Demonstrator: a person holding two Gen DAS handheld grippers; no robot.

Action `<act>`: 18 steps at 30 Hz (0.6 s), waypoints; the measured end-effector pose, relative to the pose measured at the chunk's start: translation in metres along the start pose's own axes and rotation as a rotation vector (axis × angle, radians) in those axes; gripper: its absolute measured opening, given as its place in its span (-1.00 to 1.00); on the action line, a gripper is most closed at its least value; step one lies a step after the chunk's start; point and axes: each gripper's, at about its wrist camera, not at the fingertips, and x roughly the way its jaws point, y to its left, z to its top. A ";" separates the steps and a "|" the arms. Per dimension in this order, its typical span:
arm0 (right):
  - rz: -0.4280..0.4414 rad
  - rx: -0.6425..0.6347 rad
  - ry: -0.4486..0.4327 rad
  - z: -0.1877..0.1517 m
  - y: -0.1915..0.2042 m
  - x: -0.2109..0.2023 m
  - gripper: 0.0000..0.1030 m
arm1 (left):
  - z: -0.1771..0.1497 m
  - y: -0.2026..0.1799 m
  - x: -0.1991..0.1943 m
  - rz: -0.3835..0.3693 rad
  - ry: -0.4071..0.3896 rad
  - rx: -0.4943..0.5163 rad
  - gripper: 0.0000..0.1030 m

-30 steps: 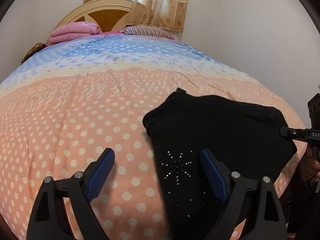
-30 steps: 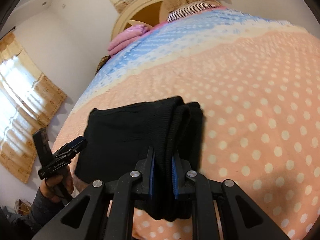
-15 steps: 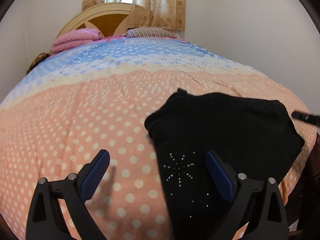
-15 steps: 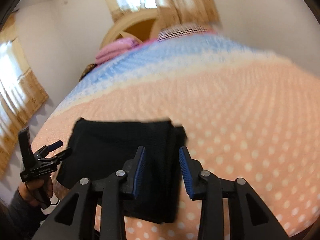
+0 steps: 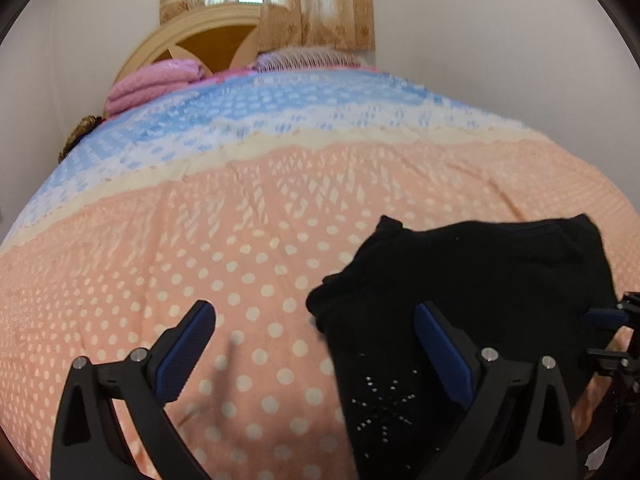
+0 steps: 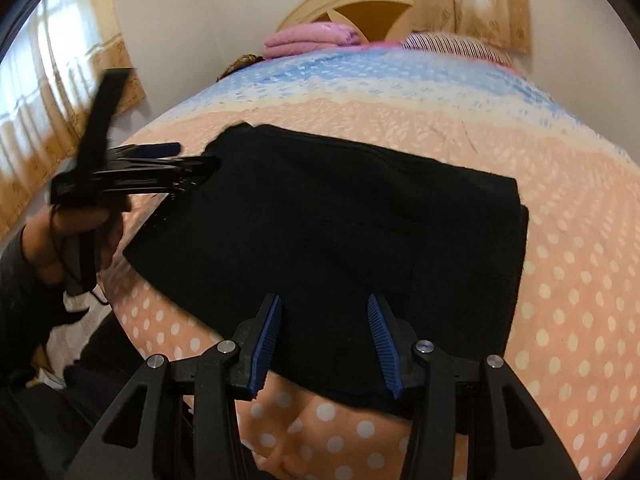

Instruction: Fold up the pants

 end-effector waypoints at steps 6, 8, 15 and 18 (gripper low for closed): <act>0.064 0.071 -0.062 0.010 -0.013 -0.023 -0.08 | -0.012 0.006 -0.009 -0.038 -0.011 -0.060 0.99; 0.065 0.125 -0.118 0.012 -0.027 -0.037 -0.08 | -0.018 0.008 -0.022 -0.053 -0.030 -0.077 0.99; 0.052 0.324 -0.153 0.010 -0.077 -0.040 -0.01 | -0.031 0.006 -0.036 -0.116 -0.062 -0.115 0.99; 0.062 0.375 -0.131 0.010 -0.090 -0.028 0.00 | -0.032 0.000 -0.026 -0.132 -0.041 -0.108 0.99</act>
